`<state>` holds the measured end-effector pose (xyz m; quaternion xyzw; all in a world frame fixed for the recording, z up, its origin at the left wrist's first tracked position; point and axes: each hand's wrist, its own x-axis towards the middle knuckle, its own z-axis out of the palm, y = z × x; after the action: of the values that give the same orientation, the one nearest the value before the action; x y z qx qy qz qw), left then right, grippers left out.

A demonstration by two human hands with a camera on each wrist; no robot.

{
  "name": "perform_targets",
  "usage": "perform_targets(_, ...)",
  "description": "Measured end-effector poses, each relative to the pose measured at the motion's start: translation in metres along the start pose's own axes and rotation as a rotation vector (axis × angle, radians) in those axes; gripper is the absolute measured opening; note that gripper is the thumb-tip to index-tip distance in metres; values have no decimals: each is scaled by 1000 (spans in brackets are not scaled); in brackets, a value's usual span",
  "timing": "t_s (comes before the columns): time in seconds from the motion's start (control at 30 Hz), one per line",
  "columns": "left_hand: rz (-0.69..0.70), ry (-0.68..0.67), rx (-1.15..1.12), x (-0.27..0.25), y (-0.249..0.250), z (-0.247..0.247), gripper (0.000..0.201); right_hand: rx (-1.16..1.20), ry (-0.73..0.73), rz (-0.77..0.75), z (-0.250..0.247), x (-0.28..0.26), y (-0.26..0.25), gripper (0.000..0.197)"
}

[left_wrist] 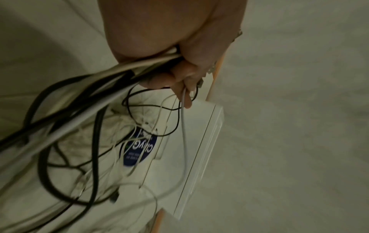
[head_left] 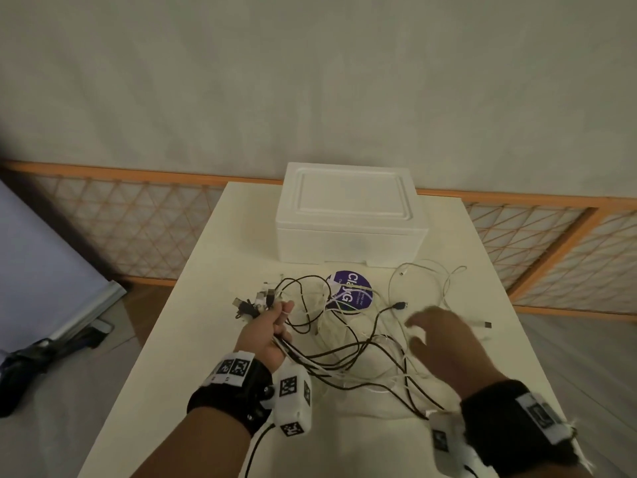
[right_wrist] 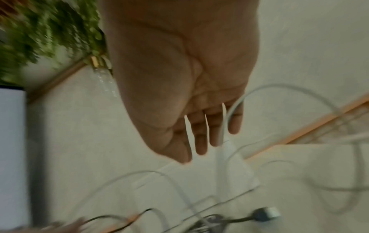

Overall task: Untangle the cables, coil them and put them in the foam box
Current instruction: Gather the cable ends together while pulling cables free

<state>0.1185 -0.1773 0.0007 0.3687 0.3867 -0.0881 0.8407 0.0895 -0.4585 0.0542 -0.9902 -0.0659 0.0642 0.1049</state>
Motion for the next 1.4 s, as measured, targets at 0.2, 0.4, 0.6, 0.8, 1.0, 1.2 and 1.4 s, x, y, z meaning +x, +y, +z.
perform_targets(0.2, -105, -106, 49, -33, -20, 24, 14, 83, -15, -236, 20, 20, -111, 33)
perform_targets(0.4, -93, -77, 42, -29, -4, 9, 13, -176, -124, -395, 19, 19, -102, 25)
perform_targets(0.6, -30, -58, 64, -22, -9, 12, 13, -50, -7, -410, 9, 8, -105, 32)
perform_targets(0.8, 122, 7, -22, -17, 2, 12, 11, 477, 4, -183, 3, 6, -99, 23)
perform_targets(1.0, 15, 21, 163, -19, -7, 7, 13, 183, 41, -153, 2, 17, -103, 27)
perform_targets(1.2, -127, -150, 63, -37, -9, 9, 22, 182, 94, -211, 4, 21, -115, 33)
perform_targets(1.4, -46, -164, -79, -40, 4, 13, 16, 20, -51, -452, 14, 9, -124, 37)
